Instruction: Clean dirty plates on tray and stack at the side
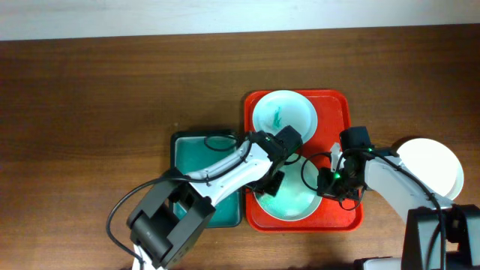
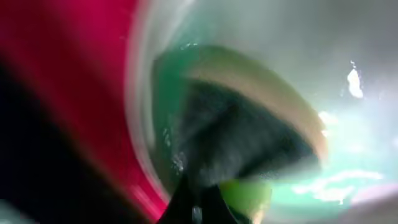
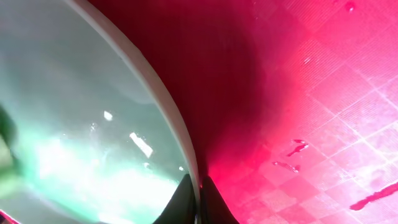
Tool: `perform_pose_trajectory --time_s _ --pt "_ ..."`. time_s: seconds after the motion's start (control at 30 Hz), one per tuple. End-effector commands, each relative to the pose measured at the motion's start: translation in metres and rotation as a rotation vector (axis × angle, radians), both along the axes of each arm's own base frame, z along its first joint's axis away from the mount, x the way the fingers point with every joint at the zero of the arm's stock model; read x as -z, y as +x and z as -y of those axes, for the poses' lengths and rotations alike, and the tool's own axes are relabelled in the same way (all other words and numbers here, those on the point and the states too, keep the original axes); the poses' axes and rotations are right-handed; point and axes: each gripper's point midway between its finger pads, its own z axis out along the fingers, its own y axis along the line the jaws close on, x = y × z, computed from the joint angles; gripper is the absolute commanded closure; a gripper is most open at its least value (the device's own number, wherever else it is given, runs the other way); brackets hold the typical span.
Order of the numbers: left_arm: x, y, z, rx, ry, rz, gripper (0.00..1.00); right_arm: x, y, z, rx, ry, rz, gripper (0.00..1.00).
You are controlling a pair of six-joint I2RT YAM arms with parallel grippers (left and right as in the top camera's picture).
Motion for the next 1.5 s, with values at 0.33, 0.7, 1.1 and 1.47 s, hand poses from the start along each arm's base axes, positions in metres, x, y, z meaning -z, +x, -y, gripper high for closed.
perform_pose_trajectory --time_s 0.33,0.7,1.1,1.47 --pt "-0.047 0.039 -0.136 -0.384 0.016 0.169 1.0 0.006 -0.009 0.009 -0.004 -0.053 -0.031 0.96" --pt "-0.1 0.05 -0.149 -0.474 -0.103 0.16 0.43 -0.04 -0.002 0.01 -0.011 -0.06 -0.001 0.96" --pt "-0.254 0.026 -0.221 -0.653 -0.313 0.558 0.0 -0.126 0.035 -0.154 -0.391 -0.041 0.28 0.96" --pt "-0.247 0.016 -0.223 -0.655 -0.287 0.514 0.01 -0.179 0.071 -0.178 -0.439 -0.577 0.766 0.96"
